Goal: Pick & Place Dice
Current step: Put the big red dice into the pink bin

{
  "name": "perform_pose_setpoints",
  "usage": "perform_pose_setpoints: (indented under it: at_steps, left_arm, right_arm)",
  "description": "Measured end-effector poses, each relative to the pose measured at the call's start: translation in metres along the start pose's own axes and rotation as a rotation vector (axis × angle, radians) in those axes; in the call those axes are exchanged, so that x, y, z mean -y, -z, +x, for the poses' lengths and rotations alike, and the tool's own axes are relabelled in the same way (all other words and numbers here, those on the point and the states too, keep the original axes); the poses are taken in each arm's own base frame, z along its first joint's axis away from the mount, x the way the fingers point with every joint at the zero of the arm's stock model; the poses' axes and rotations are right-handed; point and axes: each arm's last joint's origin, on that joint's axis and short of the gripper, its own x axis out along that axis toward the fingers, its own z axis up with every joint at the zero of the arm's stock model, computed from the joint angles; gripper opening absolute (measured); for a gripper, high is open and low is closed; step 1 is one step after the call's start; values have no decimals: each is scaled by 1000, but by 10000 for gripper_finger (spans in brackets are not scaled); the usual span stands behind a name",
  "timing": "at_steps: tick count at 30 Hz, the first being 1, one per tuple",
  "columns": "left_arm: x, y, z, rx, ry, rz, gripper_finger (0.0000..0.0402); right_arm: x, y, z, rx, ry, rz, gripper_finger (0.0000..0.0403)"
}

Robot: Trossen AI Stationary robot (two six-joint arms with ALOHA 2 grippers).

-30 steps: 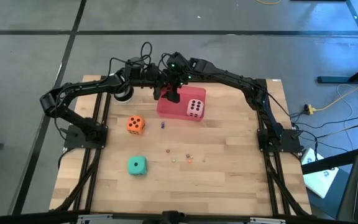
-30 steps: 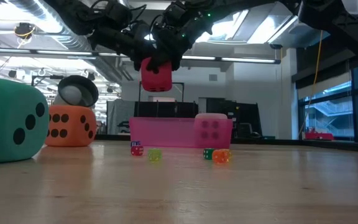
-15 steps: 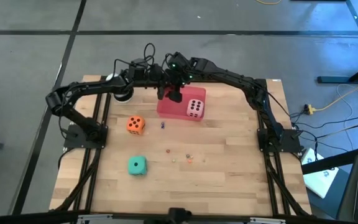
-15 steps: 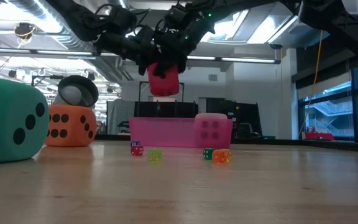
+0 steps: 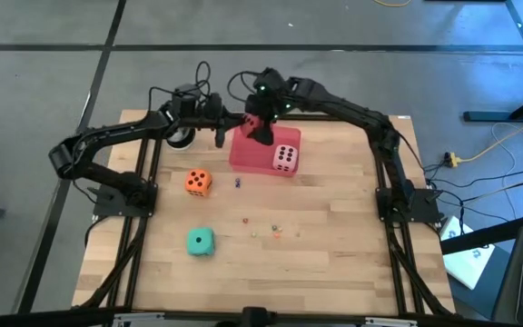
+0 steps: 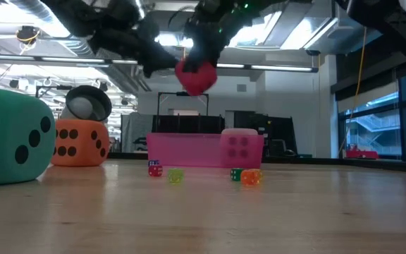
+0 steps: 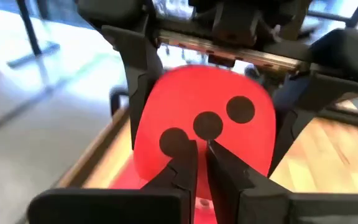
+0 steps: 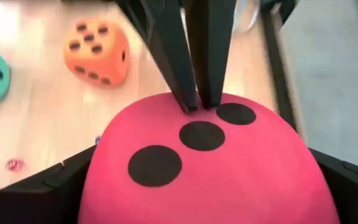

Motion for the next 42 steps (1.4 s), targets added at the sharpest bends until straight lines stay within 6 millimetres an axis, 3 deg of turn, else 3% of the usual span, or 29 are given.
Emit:
perform_pose_setpoints:
  at_steps: [9,15,20,30,38,42]
  left_arm:
    - [3,-15,-12,85,13,33,33]
    - [15,-34,-32,178,27,87,31]
    - [23,-39,-37,204,53,106,33]
    - [18,-31,-23,163,58,49,32]
    - [15,-36,-11,-4,34,28,33]
    - [12,-34,-2,-52,-11,49,36]
  right_arm:
    - [-3,-1,7,14,-26,3,400]
    - [-6,-4,8,41,-77,6,400]
    - [-8,-10,9,99,-92,8,400]
    - [-25,-21,16,162,-96,-32,400]
    - [-23,-13,51,100,-67,-6,400]
    - [-22,-9,52,72,-74,4,400]
